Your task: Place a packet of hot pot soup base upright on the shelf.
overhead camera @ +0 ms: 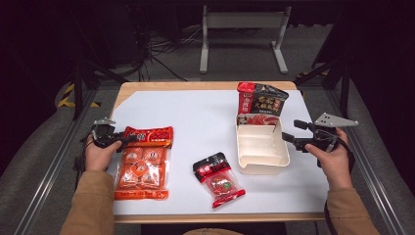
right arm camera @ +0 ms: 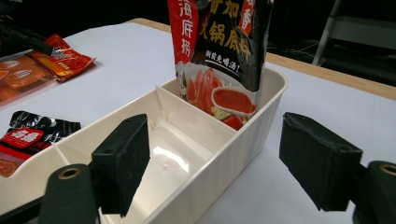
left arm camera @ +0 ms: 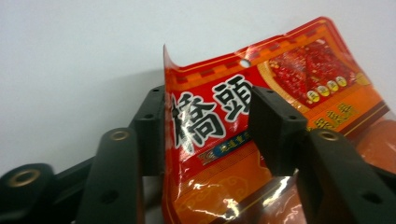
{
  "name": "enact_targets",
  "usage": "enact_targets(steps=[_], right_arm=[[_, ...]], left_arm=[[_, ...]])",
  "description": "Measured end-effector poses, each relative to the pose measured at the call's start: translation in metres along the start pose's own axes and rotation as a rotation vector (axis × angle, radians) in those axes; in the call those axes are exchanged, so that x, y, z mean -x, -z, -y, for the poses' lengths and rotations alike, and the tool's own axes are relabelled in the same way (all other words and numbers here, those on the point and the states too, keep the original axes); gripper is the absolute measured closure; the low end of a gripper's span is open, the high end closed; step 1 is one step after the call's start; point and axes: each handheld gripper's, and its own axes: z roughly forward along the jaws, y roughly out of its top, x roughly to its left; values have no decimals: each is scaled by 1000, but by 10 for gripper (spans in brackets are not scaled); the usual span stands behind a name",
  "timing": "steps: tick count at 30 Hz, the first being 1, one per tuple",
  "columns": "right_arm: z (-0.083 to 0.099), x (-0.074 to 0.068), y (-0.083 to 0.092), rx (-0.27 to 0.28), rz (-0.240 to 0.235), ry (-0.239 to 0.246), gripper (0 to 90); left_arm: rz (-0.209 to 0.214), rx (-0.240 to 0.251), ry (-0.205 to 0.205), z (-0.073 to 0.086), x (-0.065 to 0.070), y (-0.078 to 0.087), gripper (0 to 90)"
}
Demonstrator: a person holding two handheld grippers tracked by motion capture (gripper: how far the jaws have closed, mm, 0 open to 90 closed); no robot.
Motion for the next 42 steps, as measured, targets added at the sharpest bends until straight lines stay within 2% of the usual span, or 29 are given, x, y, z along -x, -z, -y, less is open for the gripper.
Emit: enact_targets(steps=[6, 9, 14, 18, 26, 30, 34, 42], right_arm=[[0, -1, -1, 1, -3, 4, 249], [-1, -1, 0, 2, -2, 4, 251], [-3, -2, 2, 14, -6, 6, 295], [-6, -4, 5, 23, -13, 10, 343], [-12, -9, 9, 24, -15, 32, 435], [-18, -15, 13, 27, -20, 46, 499], [-27, -24, 15, 41, -47, 62, 533], [-45, -45, 8, 61, -108, 105, 555]], left_arm=[[-38, 9, 17, 2, -3, 1, 721], [-65, 5, 6, 2, 0, 0, 776], [-72, -5, -16, 2, 0, 2, 888], [-82, -5, -25, -1, 4, 6, 900], [-61, 58, -17, -6, 8, 22, 900], [-55, 108, -26, -10, 15, 36, 900], [-44, 151, -37, -13, 21, 49, 900], [-24, 227, -73, -23, 42, 74, 900]])
